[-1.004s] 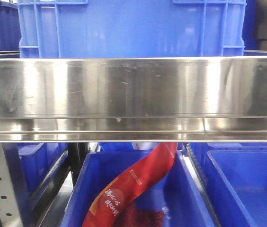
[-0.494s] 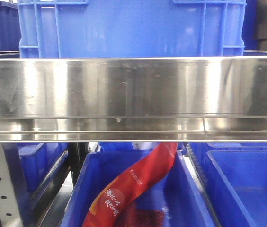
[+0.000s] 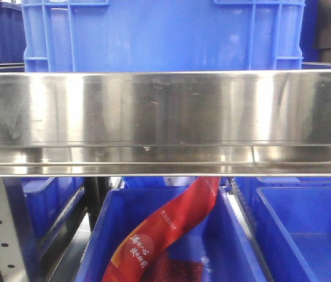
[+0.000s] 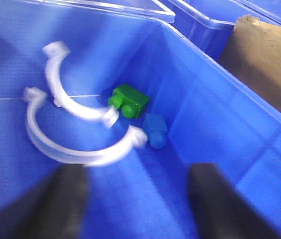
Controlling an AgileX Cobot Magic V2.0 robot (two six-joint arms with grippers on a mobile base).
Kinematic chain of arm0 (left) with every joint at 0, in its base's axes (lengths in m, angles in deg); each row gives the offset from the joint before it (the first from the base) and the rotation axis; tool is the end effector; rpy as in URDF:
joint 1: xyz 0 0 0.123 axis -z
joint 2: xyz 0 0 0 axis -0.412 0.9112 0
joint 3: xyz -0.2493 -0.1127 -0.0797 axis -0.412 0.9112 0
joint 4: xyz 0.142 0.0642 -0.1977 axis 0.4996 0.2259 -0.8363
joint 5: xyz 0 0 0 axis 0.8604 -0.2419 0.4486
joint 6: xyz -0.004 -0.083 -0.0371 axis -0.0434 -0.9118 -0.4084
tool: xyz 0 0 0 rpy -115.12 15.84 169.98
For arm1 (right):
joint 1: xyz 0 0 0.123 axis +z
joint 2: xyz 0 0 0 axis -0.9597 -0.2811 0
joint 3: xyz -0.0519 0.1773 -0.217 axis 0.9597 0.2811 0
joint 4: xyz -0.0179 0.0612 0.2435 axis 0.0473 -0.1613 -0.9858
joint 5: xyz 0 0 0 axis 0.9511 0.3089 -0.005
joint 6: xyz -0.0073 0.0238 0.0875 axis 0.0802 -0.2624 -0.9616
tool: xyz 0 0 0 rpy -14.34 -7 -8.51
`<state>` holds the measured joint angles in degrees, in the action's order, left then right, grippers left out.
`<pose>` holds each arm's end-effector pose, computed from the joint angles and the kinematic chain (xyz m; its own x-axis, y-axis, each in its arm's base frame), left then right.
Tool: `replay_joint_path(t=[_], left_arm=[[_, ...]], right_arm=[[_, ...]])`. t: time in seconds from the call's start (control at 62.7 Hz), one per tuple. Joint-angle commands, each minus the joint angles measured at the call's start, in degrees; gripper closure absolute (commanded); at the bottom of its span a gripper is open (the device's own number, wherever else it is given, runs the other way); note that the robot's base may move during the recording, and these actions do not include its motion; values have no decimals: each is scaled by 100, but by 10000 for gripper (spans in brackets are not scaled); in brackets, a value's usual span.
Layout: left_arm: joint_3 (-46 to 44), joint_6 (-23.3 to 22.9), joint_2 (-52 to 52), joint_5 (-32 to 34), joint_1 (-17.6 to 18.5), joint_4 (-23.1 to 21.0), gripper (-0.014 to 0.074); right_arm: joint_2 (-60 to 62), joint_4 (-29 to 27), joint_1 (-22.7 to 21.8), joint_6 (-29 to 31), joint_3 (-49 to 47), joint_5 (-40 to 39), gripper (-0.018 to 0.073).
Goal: Grab PVC pipe and place in blue bin
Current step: 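Open both grippers to drop the arcs into the blue bin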
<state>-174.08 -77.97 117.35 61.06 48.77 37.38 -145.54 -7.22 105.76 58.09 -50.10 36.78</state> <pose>0.3505 -0.1708 0.3913 -0.4625 -0.0958 -0.8814 0.3944 0.8682 -0.3013 0.3007 0.1970 0.4070 -0.4873 -0.0573 -0.8713 -0.4979 0.8380 0.2233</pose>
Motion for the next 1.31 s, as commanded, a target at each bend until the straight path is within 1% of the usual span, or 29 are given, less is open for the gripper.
replay_joint_path(t=[0.0, 0.064, 0.096, 0.159, 0.191, 0.351, 0.51, 0.558, 0.622, 0.702, 0.749, 0.845, 0.941, 1.004, 1.084, 1.18, 1.228, 1.291], left_arm=[[-57, -48, -204, 89, 22, -14, 500], [-57, 0, -309, 48, 22, 180, 658], [-57, 0, -348, 48, 22, 354, 710], [-57, 0, -414, 60, 22, 617, 707], [-57, 0, -420, 60, 22, 692, 707], [-57, 0, -603, -149, -13, 717, 707], [-57, 0, -1121, -673, -13, 1186, 707], [-36, 0, -1263, -787, -26, 1277, 707], [-8, 0, -1436, -831, -26, 1288, 707], [155, 0, -1649, -625, -26, 1288, 707], [395, 0, -1822, -349, -26, 1288, 707], [974, 0, -2184, 186, -26, 1288, 707], [1752, 0, -2584, 680, -26, 1288, 707], [2302, 0, -2914, 1001, -26, 1288, 707], [2951, 0, -3334, 1359, -26, 1288, 707], [3650, 0, -3841, 1575, -186, 1288, 707], [3960, 0, -4095, 1586, -334, 1288, 707], [4364, 0, -4454, 1586, -594, 1247, 707]], right_arm=[[146, 14, -38, 6, -58, -141, 401], [210, 14, -53, 6, -58, -97, 529], [235, 50, -53, 6, -58, -94, 579], [259, 104, -53, 6, -58, -48, 693], [259, 131, -53, 6, -58, -35, 727], [384, 429, -71, 6, -58, 34, 727], [875, 770, -245, 6, -58, 230, 727], [1034, 891, -301, 6, -58, 327, 727], [1216, 1031, -376, 6, -46, 494, 727], [1357, 1293, -434, 6, -36, 613, 727], [1429, 1405, -444, 6, 26, 597, 727], [1665, 1473, -444, 6, 374, 285, 727], [1994, 1473, -444, 6, 1011, -284, 727], [2305, 1473, -444, 6, 1622, -697, 727], [2703, 1473, -444, 6, 2316, -949, 727], [3223, 1473, -536, -242, 3121, -1305, 727], [3489, 1473, -668, -456, 3485, -1546, 727], [3798, 1473, -949, -657, 3902, -1905, 727]])
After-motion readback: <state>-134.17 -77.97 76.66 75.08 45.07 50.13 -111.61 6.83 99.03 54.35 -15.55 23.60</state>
